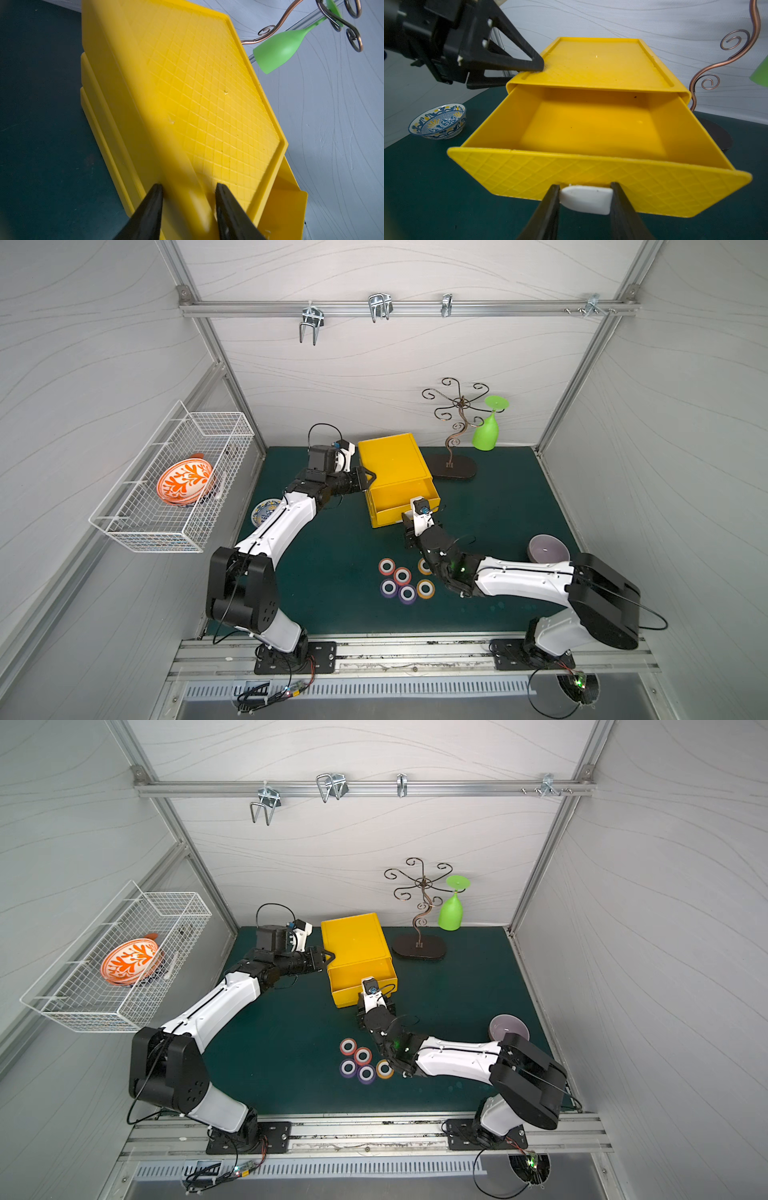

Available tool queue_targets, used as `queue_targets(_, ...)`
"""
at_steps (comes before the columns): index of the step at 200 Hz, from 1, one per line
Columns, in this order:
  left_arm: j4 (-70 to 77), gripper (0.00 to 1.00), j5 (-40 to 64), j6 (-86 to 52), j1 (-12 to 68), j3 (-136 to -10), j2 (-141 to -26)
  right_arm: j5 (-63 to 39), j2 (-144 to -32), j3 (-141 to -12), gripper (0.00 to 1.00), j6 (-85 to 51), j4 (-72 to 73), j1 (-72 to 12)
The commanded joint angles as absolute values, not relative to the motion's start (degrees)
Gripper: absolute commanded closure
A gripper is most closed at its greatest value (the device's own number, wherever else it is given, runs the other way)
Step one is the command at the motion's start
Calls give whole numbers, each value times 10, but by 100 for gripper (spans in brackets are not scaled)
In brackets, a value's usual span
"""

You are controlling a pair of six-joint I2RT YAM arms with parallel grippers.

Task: Place the transparent tape into the drawer according to color
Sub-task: Open the drawer in the storage box, then pick up the tape from the center of the board.

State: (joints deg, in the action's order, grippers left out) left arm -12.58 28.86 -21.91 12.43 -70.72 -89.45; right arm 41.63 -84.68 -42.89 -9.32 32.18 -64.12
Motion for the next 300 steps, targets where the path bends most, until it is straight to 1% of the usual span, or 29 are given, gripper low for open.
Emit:
queue_targets(1, -171, 56, 304, -214, 138, -712, -896, 434, -829, -417, 86, -107, 281, -657)
queue_targets(21, -171, 55, 302, -214, 138, -712, -896, 434, -826, -417, 84, -111, 272, -658)
queue_targets(31, -172, 55, 302, -213, 138, -712, -895, 432, -827, -418, 79, -111, 270, -658)
queue_targets(36, -173, 55, 301, -213, 138, -712, -895, 432, -827, -419, 73, -111, 268, -658)
queue_targets(43, -173, 54, 300, -212, 138, -712, -896, 432, -826, -421, 62, -111, 263, -658)
queue_targets(59, -173, 50, 300, -212, 138, -712, -895, 429, -819, -422, 41, -112, 254, -659)
queue_targets(88, -172, 41, 299, -213, 138, -711, -892, 415, -791, -419, 18, -124, 218, -661)
queue_targets(114, -171, 33, 297, -215, 138, -710, -884, 394, -742, -421, 2, -144, 147, -662)
queue_targets(146, -171, 19, 291, -218, 137, -710, -863, 355, -662, -419, 1, -187, 14, -660)
queue_targets(170, -160, 7, 290, -225, 133, -696, -835, 296, -602, -412, 1, -226, -88, -644)
queue_targets(191, -158, 2, 295, -233, 123, -683, -809, 231, -561, -406, 1, -254, -164, -616)
queue_targets(222, -158, 0, 296, -244, 103, -644, -762, 140, -542, -413, 1, -270, -255, -581)
queue_targets(250, -166, 0, 309, -250, 82, -601, -724, 59, -582, -424, 1, -276, -302, -559)
queue_targets(278, -183, 0, 321, -243, 76, -570, -700, 16, -639, -425, 1, -292, -317, -556)
queue_targets(300, -198, 0, 327, -236, 73, -553, -681, 7, -681, -436, 2, -302, -335, -556)
